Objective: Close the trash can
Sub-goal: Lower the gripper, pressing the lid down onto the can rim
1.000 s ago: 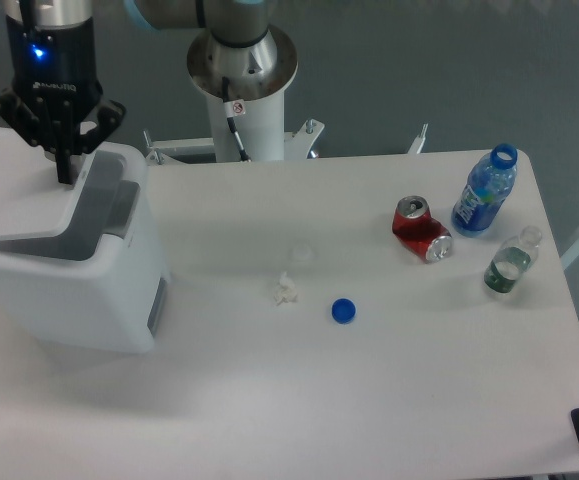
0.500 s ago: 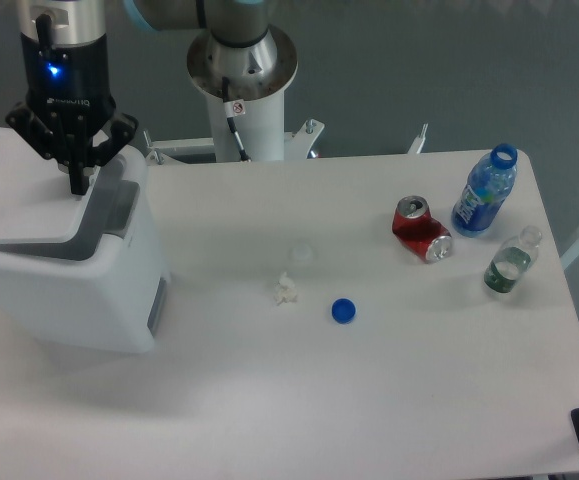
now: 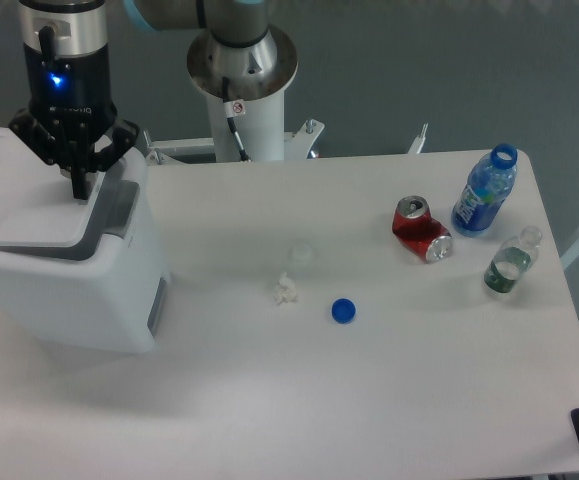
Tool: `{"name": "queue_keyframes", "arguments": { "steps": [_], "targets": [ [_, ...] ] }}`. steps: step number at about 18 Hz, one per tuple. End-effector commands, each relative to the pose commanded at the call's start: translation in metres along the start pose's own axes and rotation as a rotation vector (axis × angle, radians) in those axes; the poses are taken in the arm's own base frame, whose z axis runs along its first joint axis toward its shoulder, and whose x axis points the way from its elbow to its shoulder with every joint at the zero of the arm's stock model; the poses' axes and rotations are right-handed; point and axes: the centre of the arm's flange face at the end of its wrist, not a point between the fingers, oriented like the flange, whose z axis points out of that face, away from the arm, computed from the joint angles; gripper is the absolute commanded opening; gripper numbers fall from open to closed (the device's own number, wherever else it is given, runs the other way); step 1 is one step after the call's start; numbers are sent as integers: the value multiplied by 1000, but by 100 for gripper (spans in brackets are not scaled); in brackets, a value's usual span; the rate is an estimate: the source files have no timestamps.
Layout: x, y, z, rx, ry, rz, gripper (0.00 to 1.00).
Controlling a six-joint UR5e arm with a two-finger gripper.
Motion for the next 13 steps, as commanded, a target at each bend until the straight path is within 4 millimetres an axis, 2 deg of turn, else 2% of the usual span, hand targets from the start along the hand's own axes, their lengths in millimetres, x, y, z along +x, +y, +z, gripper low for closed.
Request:
{"name": "queue_keyframes", "arguments": {
  "steps": [13],
  "targets": [
    [-8,-5,23,-37,-1,-5,11]
  ]
}}
